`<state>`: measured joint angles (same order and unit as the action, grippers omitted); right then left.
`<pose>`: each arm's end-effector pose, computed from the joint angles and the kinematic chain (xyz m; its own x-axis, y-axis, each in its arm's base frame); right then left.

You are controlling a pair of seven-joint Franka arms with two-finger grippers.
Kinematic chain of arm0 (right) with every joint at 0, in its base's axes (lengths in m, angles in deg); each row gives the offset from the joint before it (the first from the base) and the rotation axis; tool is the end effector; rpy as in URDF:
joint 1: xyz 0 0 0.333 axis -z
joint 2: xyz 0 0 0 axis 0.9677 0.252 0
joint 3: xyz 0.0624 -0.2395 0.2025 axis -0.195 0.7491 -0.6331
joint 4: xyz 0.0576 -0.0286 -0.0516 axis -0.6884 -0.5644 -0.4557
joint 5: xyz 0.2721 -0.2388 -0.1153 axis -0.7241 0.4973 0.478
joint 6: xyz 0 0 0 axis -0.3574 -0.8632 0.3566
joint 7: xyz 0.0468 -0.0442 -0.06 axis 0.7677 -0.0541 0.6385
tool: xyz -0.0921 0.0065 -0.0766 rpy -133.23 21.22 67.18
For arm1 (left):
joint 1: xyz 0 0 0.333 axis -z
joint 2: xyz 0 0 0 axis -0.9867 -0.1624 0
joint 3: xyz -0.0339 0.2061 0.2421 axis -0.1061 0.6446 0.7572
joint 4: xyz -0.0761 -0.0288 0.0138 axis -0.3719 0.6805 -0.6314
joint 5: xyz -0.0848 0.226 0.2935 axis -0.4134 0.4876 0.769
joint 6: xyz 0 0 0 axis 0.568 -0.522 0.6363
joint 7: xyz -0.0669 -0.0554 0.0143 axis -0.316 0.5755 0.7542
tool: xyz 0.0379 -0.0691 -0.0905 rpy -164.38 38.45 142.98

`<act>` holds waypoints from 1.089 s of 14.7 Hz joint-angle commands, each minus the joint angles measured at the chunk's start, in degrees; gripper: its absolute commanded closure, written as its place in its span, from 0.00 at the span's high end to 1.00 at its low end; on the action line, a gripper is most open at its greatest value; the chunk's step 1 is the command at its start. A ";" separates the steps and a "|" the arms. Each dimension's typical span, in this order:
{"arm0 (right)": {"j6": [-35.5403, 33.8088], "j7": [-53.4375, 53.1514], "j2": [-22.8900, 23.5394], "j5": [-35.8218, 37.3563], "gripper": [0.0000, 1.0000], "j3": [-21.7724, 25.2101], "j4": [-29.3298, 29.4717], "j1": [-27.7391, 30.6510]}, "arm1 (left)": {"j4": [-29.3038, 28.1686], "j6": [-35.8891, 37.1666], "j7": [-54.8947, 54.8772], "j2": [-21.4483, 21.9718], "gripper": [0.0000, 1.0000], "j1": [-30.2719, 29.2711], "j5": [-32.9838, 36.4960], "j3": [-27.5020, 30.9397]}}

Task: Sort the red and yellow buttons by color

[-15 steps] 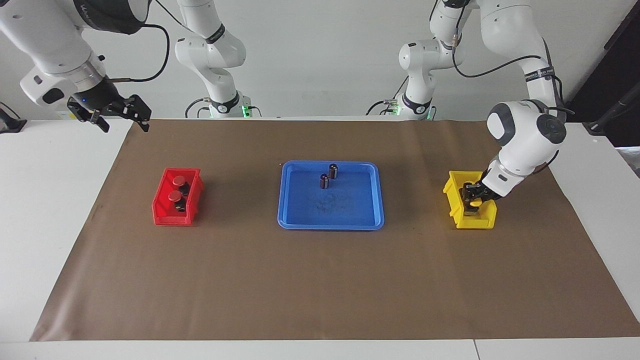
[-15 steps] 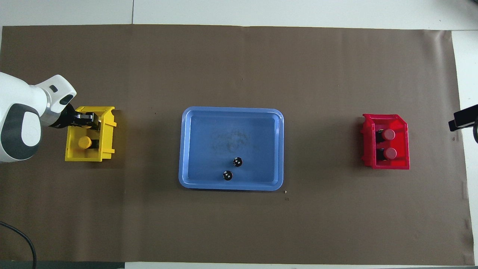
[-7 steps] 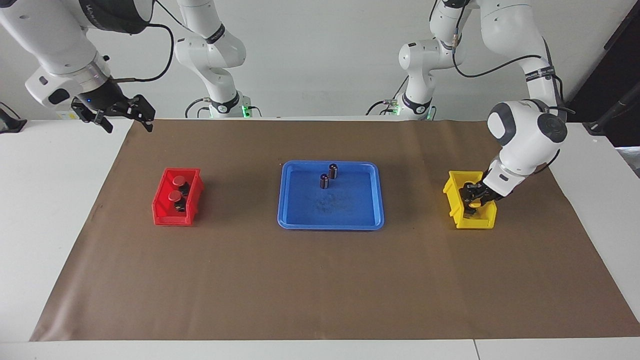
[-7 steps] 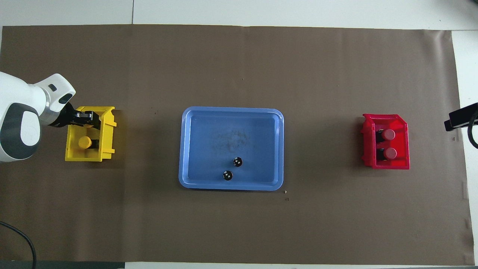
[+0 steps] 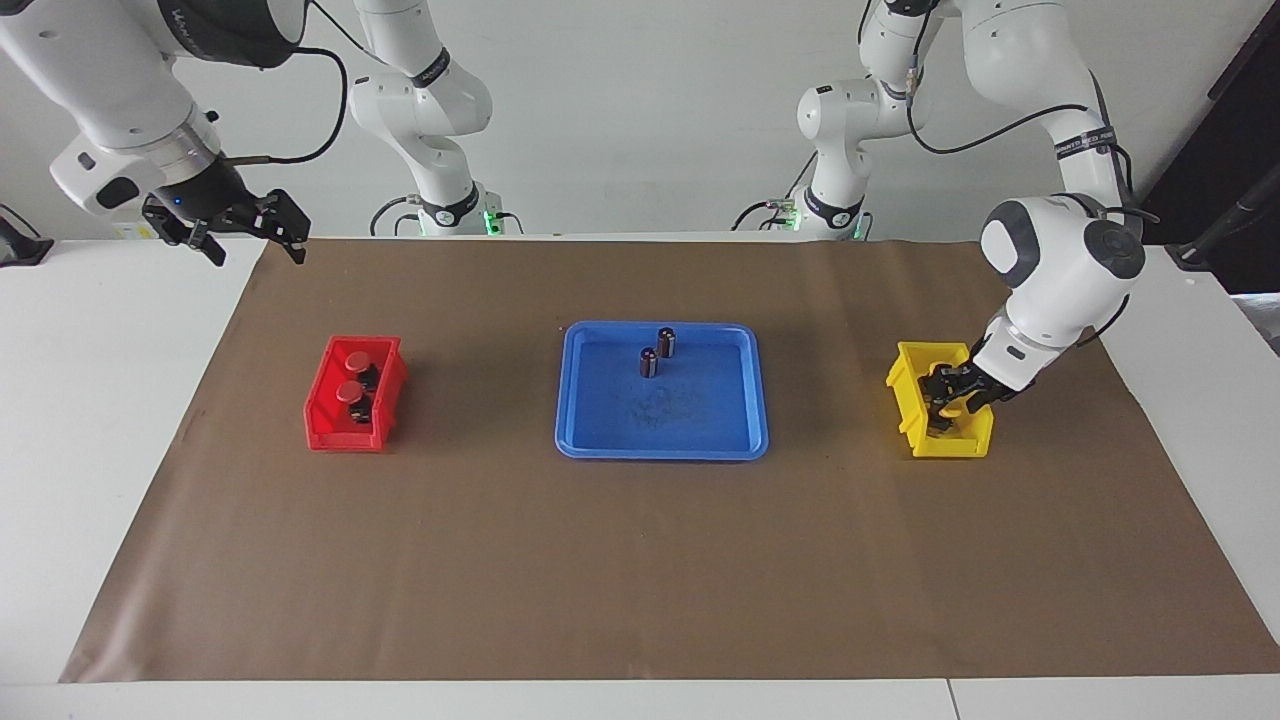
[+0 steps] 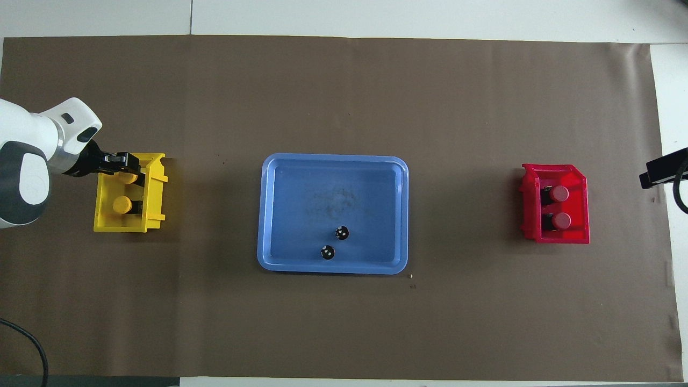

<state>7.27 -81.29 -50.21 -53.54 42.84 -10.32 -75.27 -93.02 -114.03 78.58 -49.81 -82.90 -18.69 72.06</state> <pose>0.5214 -0.0668 0.6130 0.9909 0.0200 -0.1332 0.0216 -0.9997 0.0110 0.5774 -0.0116 0.3895 0.9953 -0.0967 0.0016 -0.0965 -0.9928 0.0709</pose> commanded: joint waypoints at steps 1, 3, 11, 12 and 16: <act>-0.38 -0.45 -0.25 0.28 1.00 0.17 0.42 -0.22 | 4.61 5.48 -1.56 0.85 0.85 -0.13 -0.90 -0.35; -0.38 -0.36 -0.25 0.28 1.00 0.17 0.51 -0.22 | 9.26 11.70 -2.96 1.11 1.00 0.05 -0.72 -0.35; -0.38 -0.45 -0.25 0.28 1.00 0.17 0.51 -0.22 | 26.07 35.37 -3.93 6.37 1.00 0.22 4.81 -1.05; -0.38 -0.45 -0.25 0.28 1.00 0.17 0.51 -0.22 | 26.07 36.16 -3.93 7.08 1.00 0.31 4.99 -1.05; -0.38 -0.45 -0.25 0.28 1.00 0.17 0.51 -0.22 | 26.34 37.75 -4.11 7.70 1.00 0.58 5.08 -2.28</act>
<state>7.27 -81.29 -50.23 -53.54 42.84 -10.17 -75.27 -67.08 -77.80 75.22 -42.29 -82.55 -15.05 70.61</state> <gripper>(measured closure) 0.000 0.000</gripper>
